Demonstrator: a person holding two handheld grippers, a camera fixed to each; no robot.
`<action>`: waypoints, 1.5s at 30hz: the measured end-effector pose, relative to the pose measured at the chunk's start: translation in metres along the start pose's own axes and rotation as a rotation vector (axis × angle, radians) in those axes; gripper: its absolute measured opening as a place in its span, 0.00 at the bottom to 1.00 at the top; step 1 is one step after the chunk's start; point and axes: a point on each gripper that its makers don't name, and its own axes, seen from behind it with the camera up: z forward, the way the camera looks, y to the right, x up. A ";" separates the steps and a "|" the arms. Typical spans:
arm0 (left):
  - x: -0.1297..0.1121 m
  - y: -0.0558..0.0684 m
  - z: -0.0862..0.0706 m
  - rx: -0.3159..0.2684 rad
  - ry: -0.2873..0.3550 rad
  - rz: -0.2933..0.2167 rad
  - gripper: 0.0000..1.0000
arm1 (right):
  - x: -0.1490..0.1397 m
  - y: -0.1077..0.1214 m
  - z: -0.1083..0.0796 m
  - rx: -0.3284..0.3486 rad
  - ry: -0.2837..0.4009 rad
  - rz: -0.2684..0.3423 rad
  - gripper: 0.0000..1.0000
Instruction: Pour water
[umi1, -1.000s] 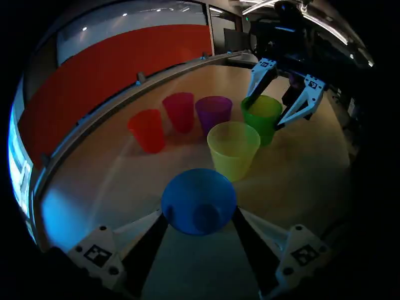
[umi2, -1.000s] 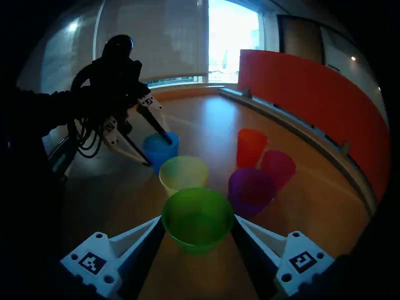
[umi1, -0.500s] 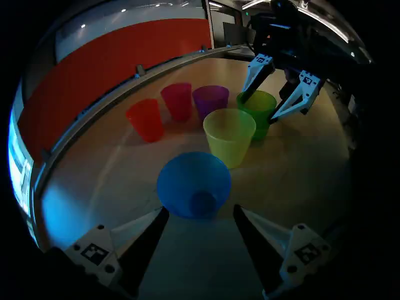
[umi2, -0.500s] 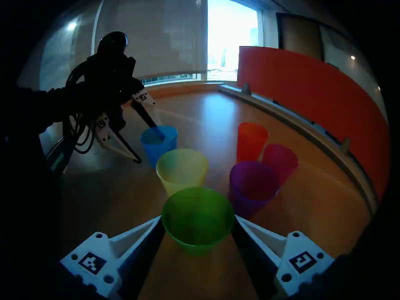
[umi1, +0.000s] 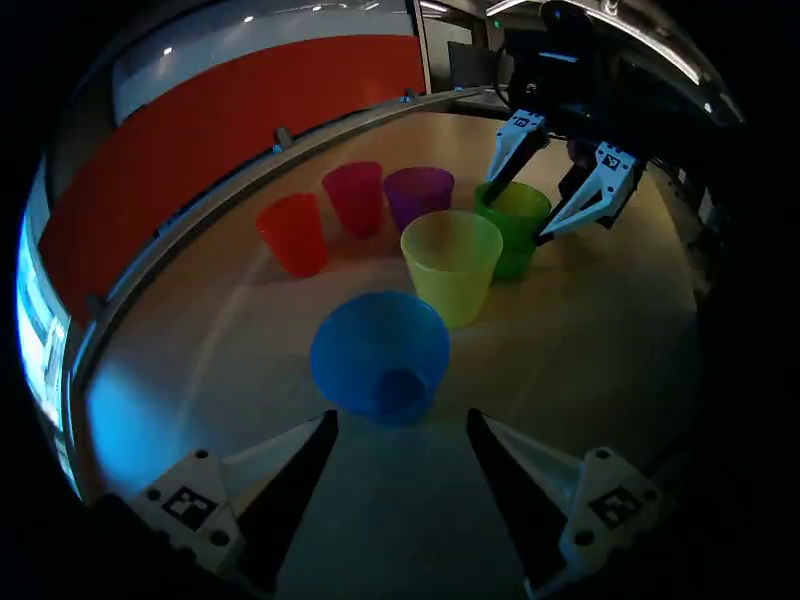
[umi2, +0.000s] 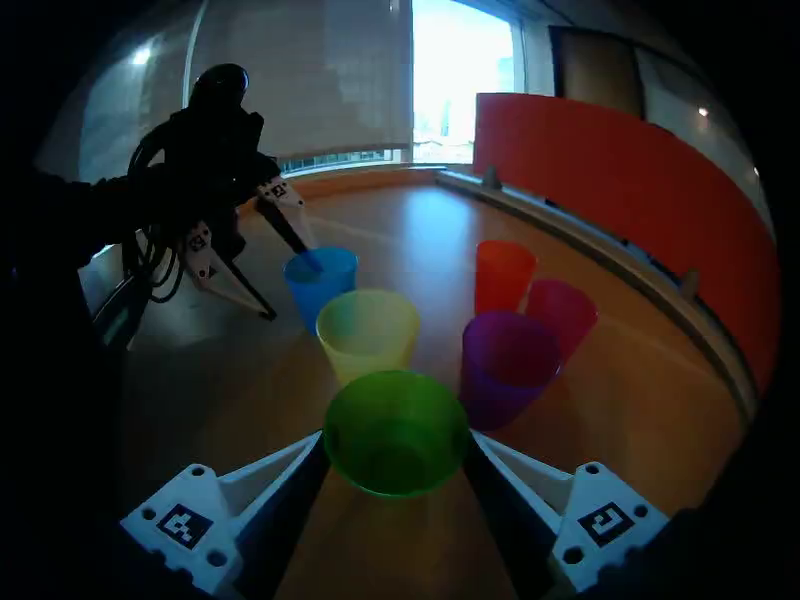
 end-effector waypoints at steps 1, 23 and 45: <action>0.000 0.001 0.000 -0.002 -0.002 0.002 0.96 | -0.001 0.000 0.000 0.000 0.000 -0.002 0.92; -0.008 -0.005 -0.010 0.033 0.000 -0.037 0.96 | -0.012 0.003 -0.015 -0.047 -0.006 0.029 1.00; -0.014 -0.012 -0.046 0.158 0.058 -0.106 0.96 | -0.035 0.004 -0.077 -0.182 0.033 0.088 1.00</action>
